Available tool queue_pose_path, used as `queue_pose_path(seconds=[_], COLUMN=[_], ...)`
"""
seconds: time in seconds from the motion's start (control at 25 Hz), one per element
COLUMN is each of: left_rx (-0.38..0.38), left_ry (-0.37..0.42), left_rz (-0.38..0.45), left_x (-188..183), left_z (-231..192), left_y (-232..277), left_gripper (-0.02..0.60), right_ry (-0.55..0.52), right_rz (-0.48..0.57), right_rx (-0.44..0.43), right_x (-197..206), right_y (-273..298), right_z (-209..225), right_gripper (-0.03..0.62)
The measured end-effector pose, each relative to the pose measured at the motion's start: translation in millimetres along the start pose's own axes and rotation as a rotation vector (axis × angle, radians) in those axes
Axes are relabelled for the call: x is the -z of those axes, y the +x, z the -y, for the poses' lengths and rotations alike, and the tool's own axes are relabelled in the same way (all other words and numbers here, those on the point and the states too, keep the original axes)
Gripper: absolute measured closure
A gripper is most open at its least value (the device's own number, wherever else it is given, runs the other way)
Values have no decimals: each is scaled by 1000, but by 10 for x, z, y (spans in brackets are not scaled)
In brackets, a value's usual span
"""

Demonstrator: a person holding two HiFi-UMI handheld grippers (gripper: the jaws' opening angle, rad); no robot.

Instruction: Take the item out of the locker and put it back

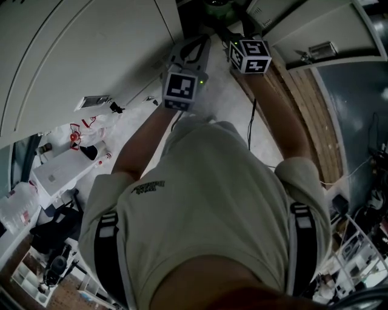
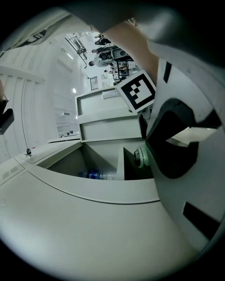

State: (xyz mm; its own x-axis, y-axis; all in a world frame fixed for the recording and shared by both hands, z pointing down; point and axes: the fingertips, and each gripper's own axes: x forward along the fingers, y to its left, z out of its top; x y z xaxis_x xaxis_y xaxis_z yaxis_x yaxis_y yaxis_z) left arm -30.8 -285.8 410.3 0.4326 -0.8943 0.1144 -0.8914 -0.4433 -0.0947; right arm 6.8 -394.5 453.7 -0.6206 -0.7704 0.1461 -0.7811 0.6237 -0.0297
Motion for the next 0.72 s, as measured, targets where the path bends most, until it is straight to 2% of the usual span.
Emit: queue_pose_path(seconds=[0.2,0.52,0.64,0.72], left_rx=[4,3,-1,2], left_ry=[3,12,11,14], left_rz=[21,66,86,107], left_x=[-178,-528,-688,-809], left_z=[33,-4,-12,1], left_y=[-108,-326,-429,-496], left_gripper=[566,566,566,566], right_ry=[-11,-6,-16,-19], right_rz=[44,165,195,217], right_rx=[12,27,20,24], right_x=[-278,-967,-1156,-1254], right_y=[-326,-951,-1195,-1359], right_z=[4,-67,-145,-189], right_gripper=[240,344,351,403])
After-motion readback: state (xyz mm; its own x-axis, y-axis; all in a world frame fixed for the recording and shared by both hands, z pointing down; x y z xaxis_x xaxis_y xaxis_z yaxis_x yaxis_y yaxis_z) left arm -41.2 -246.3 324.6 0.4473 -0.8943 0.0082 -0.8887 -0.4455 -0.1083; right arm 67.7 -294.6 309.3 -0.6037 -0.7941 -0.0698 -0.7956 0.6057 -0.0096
